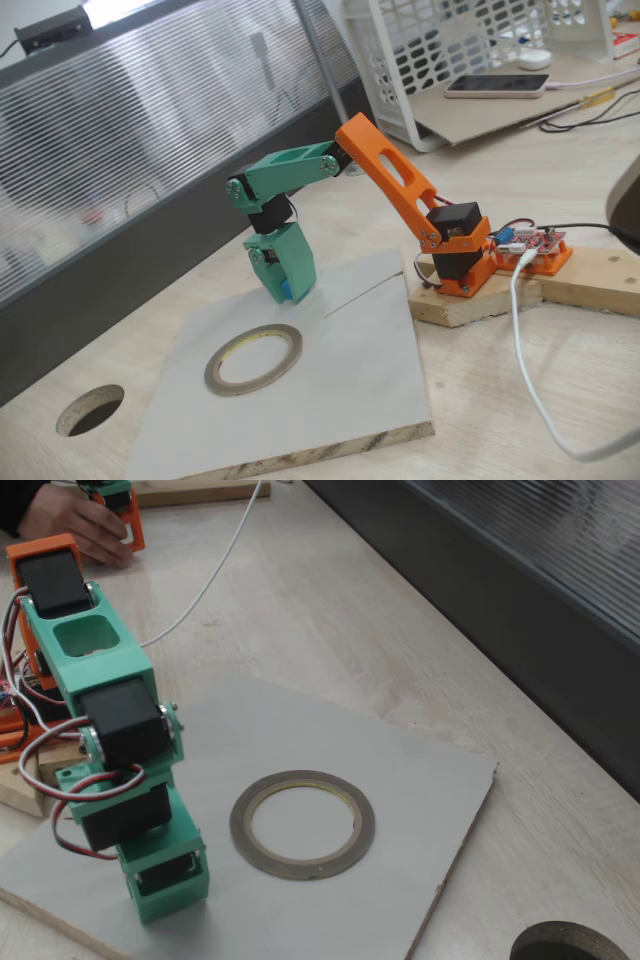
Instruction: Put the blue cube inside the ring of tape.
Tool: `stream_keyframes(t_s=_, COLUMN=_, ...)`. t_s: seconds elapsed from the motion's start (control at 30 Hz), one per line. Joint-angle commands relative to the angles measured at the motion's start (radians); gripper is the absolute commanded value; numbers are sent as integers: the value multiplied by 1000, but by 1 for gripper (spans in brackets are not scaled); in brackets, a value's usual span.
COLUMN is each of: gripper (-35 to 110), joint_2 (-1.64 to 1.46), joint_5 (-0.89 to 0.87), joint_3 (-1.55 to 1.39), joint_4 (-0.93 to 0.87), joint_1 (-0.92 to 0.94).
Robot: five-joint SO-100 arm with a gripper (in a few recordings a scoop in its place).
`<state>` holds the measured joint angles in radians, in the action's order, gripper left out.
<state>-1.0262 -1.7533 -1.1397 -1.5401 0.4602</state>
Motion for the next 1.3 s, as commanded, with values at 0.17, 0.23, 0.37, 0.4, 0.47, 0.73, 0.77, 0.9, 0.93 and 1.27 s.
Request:
stream_keyframes(t_s=0.17, gripper=4, joint_2=-28, joint_5=-9, joint_3=9, joint_4=-2, joint_1=6)
stream_keyframes(t_s=0.23, gripper=2, joint_2=-28, joint_5=-9, joint_3=9, joint_4=-2, joint_1=6)
stream_keyframes(t_s=0.37, gripper=2, joint_2=-28, joint_5=-6, joint_3=9, joint_4=-2, joint_1=6)
stream_keyframes(t_s=0.4, gripper=2, joint_2=-29, joint_5=-5, joint_3=9, joint_4=-2, joint_1=5)
stream_keyframes(t_s=0.47, gripper=2, joint_2=-34, joint_5=-5, joint_3=9, joint_4=-2, joint_1=3)
stream_keyframes(t_s=0.73, gripper=2, joint_2=-207, joint_5=-2, joint_3=-3, joint_4=-2, joint_1=8)
stream_keyframes(t_s=0.77, gripper=2, joint_2=-216, joint_5=-2, joint_3=-3, joint_4=-3, joint_1=8)
stream_keyframes(t_s=0.9, gripper=2, joint_2=-252, joint_5=-2, joint_3=-5, joint_4=-3, joint_1=9)
stream_keyframes(t_s=0.93, gripper=2, joint_2=-262, joint_5=0, joint_3=-5, joint_4=-3, joint_1=9)
stream_keyframes(t_s=1.27, gripper=2, joint_2=-350, joint_5=0, joint_3=-20, joint_4=-3, joint_1=-3)
